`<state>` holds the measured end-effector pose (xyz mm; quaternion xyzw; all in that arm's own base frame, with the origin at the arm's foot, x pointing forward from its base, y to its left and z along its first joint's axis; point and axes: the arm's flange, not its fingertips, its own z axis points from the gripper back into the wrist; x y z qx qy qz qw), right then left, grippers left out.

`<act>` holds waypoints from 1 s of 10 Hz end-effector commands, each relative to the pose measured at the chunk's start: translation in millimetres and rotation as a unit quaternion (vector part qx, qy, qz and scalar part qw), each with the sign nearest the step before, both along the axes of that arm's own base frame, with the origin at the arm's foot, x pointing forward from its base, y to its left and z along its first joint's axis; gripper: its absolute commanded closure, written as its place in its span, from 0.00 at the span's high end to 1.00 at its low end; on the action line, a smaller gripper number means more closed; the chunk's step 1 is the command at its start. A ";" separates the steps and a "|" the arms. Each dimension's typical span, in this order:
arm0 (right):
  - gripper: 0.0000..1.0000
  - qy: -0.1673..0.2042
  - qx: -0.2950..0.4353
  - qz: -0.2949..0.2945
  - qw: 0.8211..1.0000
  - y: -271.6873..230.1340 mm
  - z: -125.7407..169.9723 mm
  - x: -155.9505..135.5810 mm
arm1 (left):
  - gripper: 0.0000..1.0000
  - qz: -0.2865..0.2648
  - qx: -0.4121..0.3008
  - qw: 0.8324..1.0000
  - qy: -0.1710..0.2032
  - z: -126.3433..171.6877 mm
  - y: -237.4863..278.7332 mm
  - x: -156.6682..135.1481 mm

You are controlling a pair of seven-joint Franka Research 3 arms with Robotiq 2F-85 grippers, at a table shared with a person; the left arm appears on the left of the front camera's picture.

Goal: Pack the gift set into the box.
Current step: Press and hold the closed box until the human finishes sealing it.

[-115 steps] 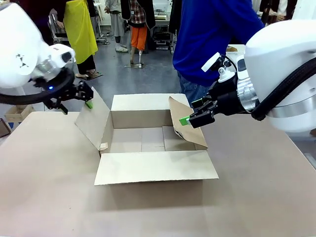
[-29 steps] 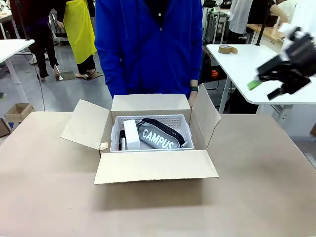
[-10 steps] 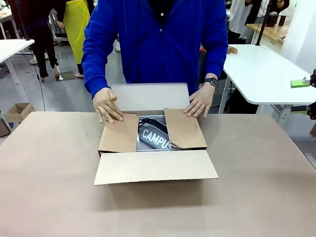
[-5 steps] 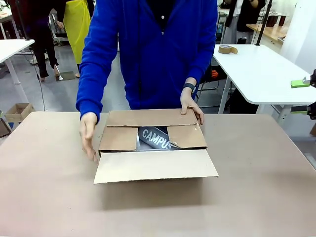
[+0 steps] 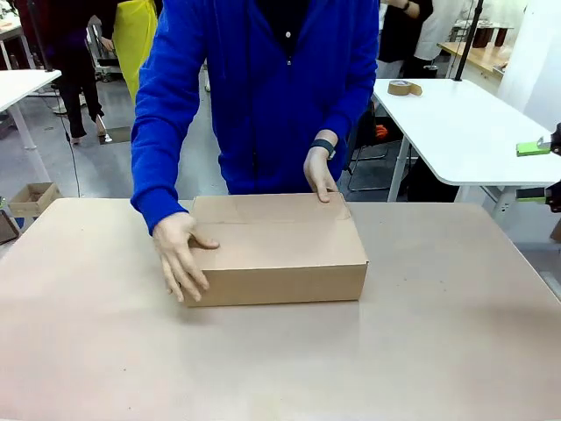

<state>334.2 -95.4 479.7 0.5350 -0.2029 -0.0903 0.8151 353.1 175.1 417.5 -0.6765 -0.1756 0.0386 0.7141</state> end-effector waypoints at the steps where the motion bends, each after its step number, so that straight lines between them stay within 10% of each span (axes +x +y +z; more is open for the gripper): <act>1: 1.00 -0.011 -0.008 0.008 1.000 -2.0 0.6 -0.1 | 1.00 -0.004 -0.002 1.000 -0.001 1.4 -0.7 -4.3; 10: 1.00 0.000 0.000 0.000 1.000 -0.1 0.0 -0.1 | 1.00 0.000 0.000 1.000 0.000 0.0 0.0 0.0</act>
